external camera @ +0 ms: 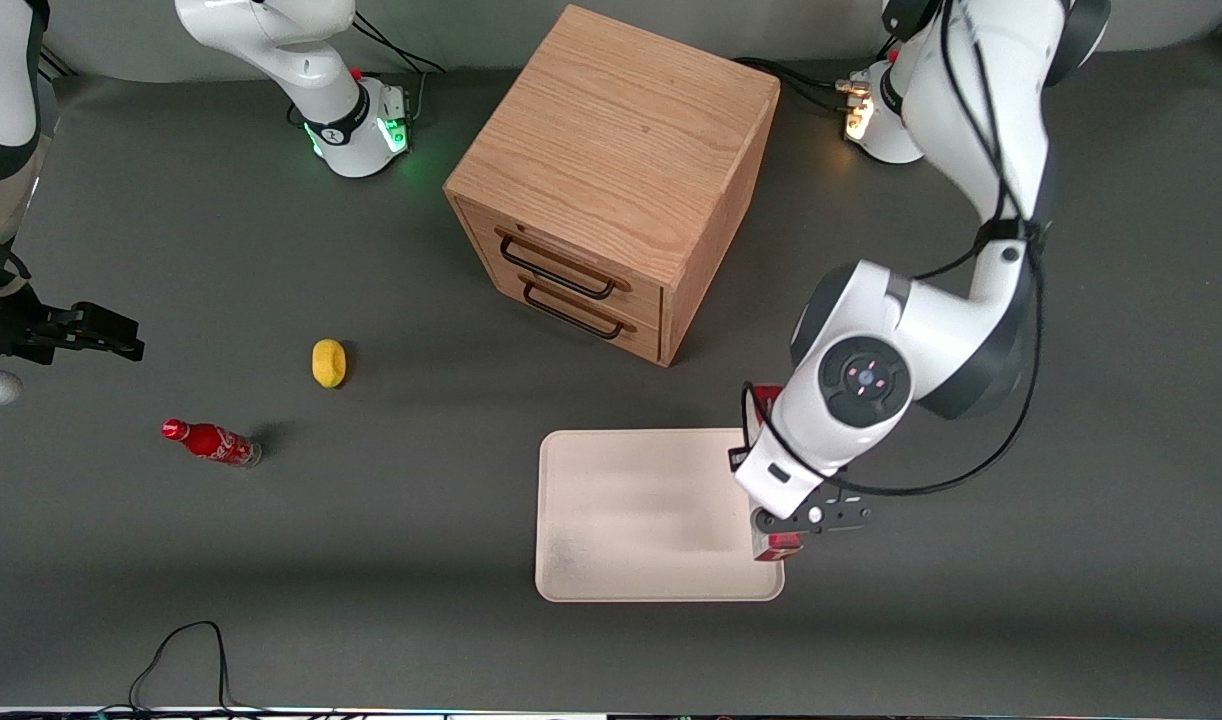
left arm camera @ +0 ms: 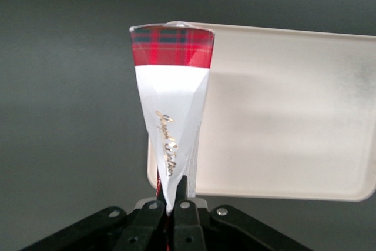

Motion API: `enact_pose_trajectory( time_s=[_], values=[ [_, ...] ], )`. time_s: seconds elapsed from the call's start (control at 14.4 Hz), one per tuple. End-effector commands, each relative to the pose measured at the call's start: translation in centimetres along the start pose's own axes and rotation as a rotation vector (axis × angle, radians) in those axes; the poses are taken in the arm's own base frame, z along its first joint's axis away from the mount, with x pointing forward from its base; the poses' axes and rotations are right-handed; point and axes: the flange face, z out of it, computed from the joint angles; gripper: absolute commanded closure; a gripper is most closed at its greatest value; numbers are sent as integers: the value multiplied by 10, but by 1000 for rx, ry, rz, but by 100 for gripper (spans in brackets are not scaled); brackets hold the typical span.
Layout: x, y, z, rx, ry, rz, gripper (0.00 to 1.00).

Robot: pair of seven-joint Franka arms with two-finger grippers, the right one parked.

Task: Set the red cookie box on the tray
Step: 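Carry the held box over the cream tray's edge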

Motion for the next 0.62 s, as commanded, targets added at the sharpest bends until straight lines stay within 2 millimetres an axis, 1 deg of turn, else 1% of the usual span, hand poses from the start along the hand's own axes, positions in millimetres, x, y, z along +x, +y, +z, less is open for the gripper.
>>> enact_pose_trajectory(
  time_s=[0.0, 0.14, 0.21, 0.49, 0.55],
  values=[
    [8, 5, 21, -11, 17, 3, 100],
    [10, 6, 42, -16, 21, -74, 100],
    [10, 5, 53, -18, 24, -84, 100],
    [8, 3, 92, -18, 42, -75, 100],
    [8, 2, 99, -14, 41, -73, 100]
  ],
)
